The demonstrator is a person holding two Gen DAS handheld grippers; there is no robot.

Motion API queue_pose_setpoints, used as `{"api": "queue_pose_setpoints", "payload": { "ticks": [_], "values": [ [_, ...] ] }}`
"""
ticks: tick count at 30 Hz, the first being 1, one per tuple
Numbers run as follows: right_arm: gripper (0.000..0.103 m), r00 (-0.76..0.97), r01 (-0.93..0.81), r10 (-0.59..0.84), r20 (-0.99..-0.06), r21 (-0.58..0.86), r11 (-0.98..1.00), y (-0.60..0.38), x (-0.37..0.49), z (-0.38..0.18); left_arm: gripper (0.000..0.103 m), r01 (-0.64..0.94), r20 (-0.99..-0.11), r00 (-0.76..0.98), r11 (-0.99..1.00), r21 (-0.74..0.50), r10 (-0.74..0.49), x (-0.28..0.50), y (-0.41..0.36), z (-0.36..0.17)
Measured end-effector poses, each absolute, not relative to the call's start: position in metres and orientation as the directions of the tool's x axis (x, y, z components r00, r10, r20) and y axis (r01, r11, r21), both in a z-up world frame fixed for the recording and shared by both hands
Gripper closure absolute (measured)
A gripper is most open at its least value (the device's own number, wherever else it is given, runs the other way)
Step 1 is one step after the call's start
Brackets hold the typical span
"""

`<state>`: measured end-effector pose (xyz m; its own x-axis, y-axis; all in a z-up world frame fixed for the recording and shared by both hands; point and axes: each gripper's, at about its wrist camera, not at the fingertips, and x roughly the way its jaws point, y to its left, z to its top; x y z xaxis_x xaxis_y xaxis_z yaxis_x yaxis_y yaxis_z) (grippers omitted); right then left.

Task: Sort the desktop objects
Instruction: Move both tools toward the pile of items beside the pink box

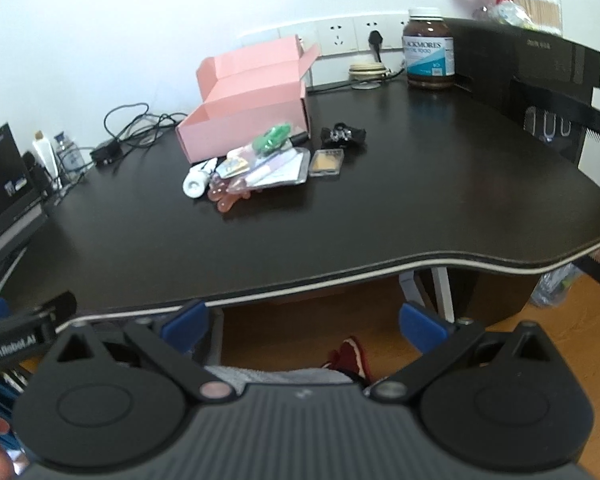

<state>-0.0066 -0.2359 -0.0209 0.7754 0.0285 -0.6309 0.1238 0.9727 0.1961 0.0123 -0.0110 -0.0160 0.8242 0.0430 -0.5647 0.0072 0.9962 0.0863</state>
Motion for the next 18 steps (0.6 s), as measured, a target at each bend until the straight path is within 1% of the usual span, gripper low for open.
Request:
{"api": "queue_pose_setpoints", "payload": {
  "ticks": [4,7,8,10,12,14,16,18],
  "values": [
    [0.001,0.779,0.087,0.088,-0.621,0.246,0.965,-0.237,-0.002,-0.021,0.0,0.022,-0.548,0.837,0.997,0.068,0.019,0.015,-0.011,-0.017],
    [0.001,0.798,0.097,0.071,-0.599,0.244,0.965,-0.238,0.003,-0.019,0.0,0.025,-0.538,0.843,0.998,0.055,0.008,0.017,-0.008,-0.017],
    [0.001,0.811,0.086,0.075,-0.581,0.245,0.966,-0.238,0.005,-0.018,0.0,0.027,-0.536,0.845,0.999,0.047,0.002,0.018,-0.008,-0.017],
    [0.001,0.853,0.059,0.078,-0.517,0.244,0.968,-0.237,0.004,-0.015,0.0,0.027,-0.527,0.85,0.999,0.044,0.0,0.02,-0.008,-0.016],
    [0.001,0.898,0.086,0.028,-0.44,0.236,0.968,-0.235,0.002,-0.015,0.0,0.034,-0.518,0.856,0.997,0.062,0.004,0.022,-0.011,-0.015],
    [0.001,0.921,0.088,0.014,-0.388,0.243,0.966,-0.234,0.0,-0.016,0.0,0.043,-0.503,0.864,0.994,0.099,0.013,0.022,-0.014,-0.013],
    [0.001,0.937,0.067,0.011,-0.35,0.208,0.976,-0.229,-0.004,-0.017,0.0,0.046,-0.476,0.879,0.989,0.137,0.025,0.02,-0.017,-0.01],
    [0.001,0.941,0.052,-0.003,-0.338,0.136,0.989,-0.221,-0.005,-0.017,0.0,0.046,-0.455,0.89,0.988,0.148,0.026,0.019,-0.017,-0.008]
  ]
}}
